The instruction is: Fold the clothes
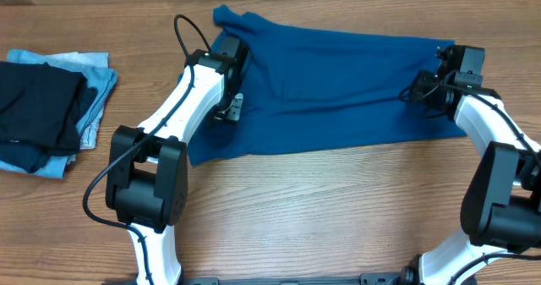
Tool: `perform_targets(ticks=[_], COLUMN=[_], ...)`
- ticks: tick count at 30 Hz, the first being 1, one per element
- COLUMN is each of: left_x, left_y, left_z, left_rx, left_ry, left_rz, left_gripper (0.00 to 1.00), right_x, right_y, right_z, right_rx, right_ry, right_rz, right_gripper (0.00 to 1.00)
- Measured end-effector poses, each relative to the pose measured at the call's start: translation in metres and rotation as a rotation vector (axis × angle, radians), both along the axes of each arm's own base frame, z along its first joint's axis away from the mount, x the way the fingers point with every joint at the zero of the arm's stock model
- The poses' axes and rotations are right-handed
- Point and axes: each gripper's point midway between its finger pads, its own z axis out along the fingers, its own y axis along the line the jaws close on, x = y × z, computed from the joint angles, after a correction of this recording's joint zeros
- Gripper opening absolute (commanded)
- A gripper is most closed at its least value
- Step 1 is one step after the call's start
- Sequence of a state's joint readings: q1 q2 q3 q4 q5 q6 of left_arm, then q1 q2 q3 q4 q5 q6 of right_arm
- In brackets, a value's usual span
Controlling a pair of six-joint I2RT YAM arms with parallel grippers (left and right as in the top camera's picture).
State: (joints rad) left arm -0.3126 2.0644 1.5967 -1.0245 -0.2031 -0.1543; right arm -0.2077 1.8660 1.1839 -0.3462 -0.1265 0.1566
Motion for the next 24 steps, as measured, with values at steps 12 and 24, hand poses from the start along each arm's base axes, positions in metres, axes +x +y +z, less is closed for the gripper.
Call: perform_targets(ticks=[12,24], left_x=[0.018,0.075], left_y=[0.000,-0.002], left_z=[0.003,0.023], left_rx=[0.007,0.036], left_ry=[-0.080,-0.332], left_rz=[0.003,-0.020], left_gripper=[0.17,0.14], right_x=[-0.001,-0.007], right_y=[0.000,0.001], right_z=[-0.001,-0.005], right_rx=[0.001,0.007], right_ry=[0.005,0.034], right_rz=[0.000,0.000], right_gripper=[0.10,0.10])
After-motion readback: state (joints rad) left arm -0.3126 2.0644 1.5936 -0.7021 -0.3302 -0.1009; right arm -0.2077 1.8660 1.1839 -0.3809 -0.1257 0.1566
